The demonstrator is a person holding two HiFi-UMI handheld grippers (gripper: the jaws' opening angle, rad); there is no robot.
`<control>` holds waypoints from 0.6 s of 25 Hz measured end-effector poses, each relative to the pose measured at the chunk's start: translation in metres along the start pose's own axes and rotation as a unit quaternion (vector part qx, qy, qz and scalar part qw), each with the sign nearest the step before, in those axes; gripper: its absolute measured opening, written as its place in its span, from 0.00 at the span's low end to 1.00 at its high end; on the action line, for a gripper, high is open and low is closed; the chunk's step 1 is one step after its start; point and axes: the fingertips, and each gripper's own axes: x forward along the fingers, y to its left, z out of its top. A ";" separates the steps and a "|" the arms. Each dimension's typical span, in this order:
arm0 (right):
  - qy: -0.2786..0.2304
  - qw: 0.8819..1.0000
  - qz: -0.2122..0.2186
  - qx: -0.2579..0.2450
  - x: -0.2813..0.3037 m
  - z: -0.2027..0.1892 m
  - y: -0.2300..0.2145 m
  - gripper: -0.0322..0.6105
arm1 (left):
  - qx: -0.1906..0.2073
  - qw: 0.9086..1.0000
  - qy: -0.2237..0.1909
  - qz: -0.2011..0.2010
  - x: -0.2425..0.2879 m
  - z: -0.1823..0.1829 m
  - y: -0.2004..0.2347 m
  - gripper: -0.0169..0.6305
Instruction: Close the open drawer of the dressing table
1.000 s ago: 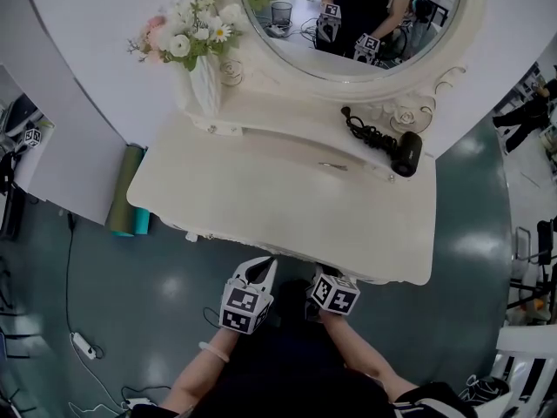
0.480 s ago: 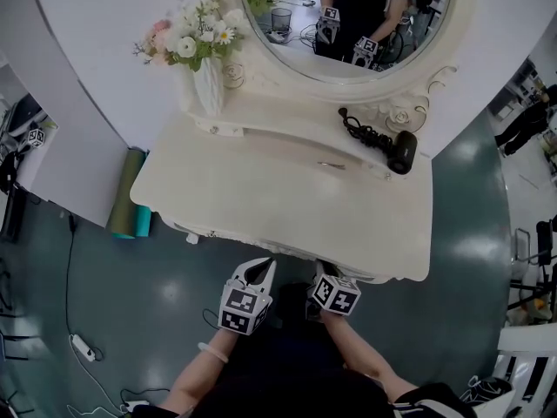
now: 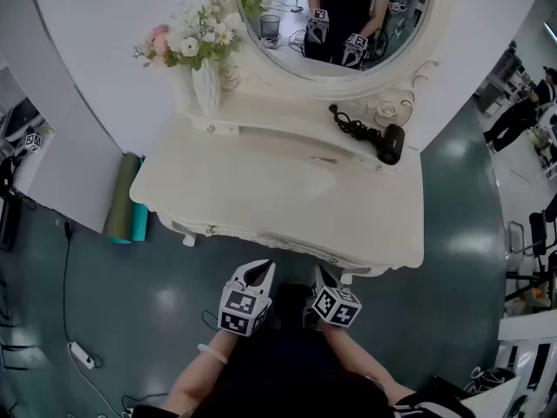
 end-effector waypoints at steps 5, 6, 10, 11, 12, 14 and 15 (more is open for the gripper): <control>-0.018 1.000 0.021 -0.005 -0.021 -0.009 0.015 0.07 | 0.004 1.000 -0.003 -0.006 -0.017 -0.007 -0.008 0.06; -0.020 0.999 0.024 -0.009 -0.025 -0.012 0.019 0.07 | 0.005 1.000 -0.003 -0.007 -0.020 -0.009 -0.009 0.06; -0.033 0.999 0.034 -0.013 -0.044 -0.021 0.028 0.07 | 0.010 1.000 -0.004 -0.014 -0.033 -0.016 -0.017 0.06; -0.038 0.999 0.034 -0.010 -0.049 -0.023 0.030 0.07 | 0.011 1.000 -0.003 -0.016 -0.036 -0.018 -0.019 0.06; -0.044 0.998 0.034 -0.007 -0.055 -0.023 0.031 0.07 | 0.013 1.000 -0.003 -0.019 -0.039 -0.019 -0.021 0.06; -0.059 0.998 0.036 -0.003 -0.066 -0.021 0.036 0.07 | 0.014 1.000 -0.003 -0.023 -0.046 -0.022 -0.026 0.06; -0.069 0.997 0.041 -0.004 -0.072 -0.018 0.041 0.07 | 0.014 1.000 -0.003 -0.025 -0.049 -0.024 -0.027 0.06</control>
